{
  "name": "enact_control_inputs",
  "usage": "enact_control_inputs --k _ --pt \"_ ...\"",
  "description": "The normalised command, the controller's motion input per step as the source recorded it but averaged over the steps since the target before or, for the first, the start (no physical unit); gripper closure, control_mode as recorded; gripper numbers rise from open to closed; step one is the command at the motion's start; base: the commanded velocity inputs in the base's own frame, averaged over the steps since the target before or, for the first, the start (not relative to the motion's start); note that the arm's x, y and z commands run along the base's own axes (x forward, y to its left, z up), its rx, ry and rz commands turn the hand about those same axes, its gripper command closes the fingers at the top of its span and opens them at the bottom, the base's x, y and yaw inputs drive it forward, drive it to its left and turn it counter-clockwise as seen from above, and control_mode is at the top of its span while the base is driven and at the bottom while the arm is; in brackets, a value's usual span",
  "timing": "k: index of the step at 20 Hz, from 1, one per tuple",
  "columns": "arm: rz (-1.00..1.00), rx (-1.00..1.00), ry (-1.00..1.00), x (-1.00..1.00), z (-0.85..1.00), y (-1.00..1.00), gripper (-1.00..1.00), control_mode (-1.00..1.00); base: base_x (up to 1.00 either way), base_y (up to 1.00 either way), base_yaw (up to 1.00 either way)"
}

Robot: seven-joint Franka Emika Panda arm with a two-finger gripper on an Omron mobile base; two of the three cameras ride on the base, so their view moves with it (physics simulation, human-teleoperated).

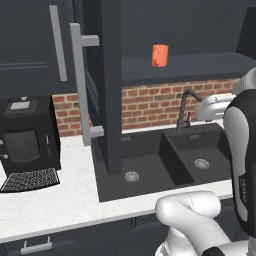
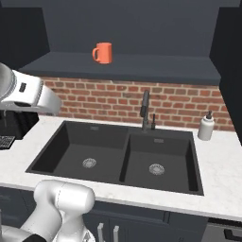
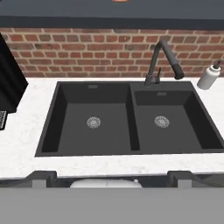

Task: Gather all objects into one cabinet and sort the glasses and bowls to opposite sides.

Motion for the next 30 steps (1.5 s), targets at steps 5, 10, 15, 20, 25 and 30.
enact_control_inputs --k 5,10,15,20,25,30 --pt "0.0 0.03 -0.14 0.3 0.01 0.0 -1.0 -1.0 0.0 0.0 0.0" --pt "0.0 0.01 -0.17 0.34 0.0 0.0 -1.0 -1.0 0.0 0.0 0.0" --pt "-0.03 0.0 -0.17 0.32 0.1 0.11 -1.0 -1.0 0.0 0.0 0.0" --pt "-0.14 0.0 -0.07 0.15 0.27 0.21 -1.0 -1.0 0.0 0.0 0.0" --pt "-0.13 0.01 0.0 0.2 0.13 -0.03 -1.0 -1.0 0.0 0.0 0.0" --pt "-0.07 0.07 0.0 0.18 0.08 -0.26 -1.0 -1.0 0.0 0.0 0.0"
